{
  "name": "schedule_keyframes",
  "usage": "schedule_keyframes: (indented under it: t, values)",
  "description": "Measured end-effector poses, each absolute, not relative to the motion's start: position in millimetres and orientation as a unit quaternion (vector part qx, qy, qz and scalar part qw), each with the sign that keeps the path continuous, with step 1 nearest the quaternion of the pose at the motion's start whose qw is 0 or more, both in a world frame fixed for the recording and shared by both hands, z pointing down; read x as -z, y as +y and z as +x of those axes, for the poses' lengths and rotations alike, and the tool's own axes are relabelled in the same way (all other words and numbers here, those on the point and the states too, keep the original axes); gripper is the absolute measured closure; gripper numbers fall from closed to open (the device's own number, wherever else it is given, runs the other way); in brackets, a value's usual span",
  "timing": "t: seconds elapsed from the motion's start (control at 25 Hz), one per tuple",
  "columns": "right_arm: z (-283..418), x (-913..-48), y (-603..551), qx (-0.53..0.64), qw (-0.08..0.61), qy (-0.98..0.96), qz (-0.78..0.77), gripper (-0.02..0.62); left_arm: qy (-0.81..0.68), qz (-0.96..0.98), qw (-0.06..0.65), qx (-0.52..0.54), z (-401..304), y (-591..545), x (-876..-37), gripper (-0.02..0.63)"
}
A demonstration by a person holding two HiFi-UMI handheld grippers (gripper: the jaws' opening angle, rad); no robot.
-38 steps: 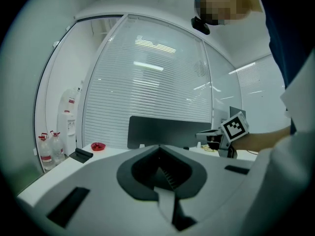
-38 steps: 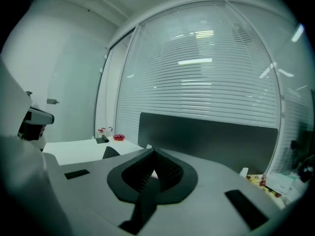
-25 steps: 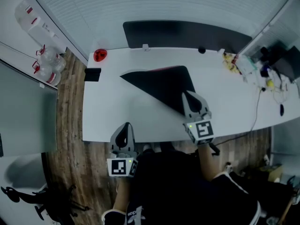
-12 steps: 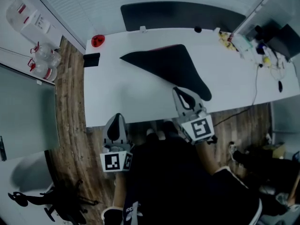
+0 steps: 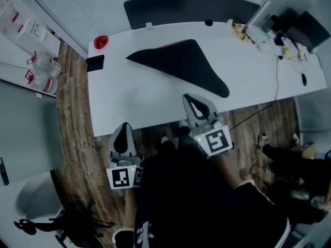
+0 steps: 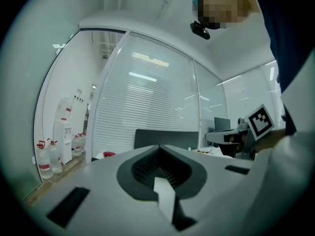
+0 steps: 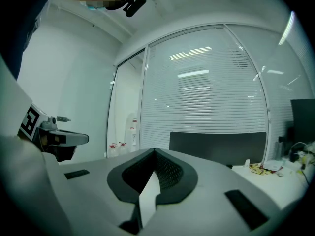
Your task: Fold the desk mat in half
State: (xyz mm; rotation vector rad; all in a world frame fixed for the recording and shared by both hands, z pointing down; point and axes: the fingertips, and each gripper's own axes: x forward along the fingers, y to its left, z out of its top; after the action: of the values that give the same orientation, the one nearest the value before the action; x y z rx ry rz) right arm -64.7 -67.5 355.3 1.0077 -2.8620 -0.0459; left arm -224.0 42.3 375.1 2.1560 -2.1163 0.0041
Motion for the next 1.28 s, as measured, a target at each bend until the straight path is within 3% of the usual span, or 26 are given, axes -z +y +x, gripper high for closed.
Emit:
schedule_keyframes:
  t: [0.6,1.28]
  values:
    - [-80.6,-350.2,-24.4,0.004,0.047,-0.950,0.310,0.592,-0.712,0.701,0.032,-0.009,-244.6,72.7,-352.1,0.603]
    - [-79.5,-361.0,3.5,-0.015,0.051,-0.955,0.291,0.592,-0.714,0.698,0.055,0.000,-244.6,88.0,-354.0,0.603]
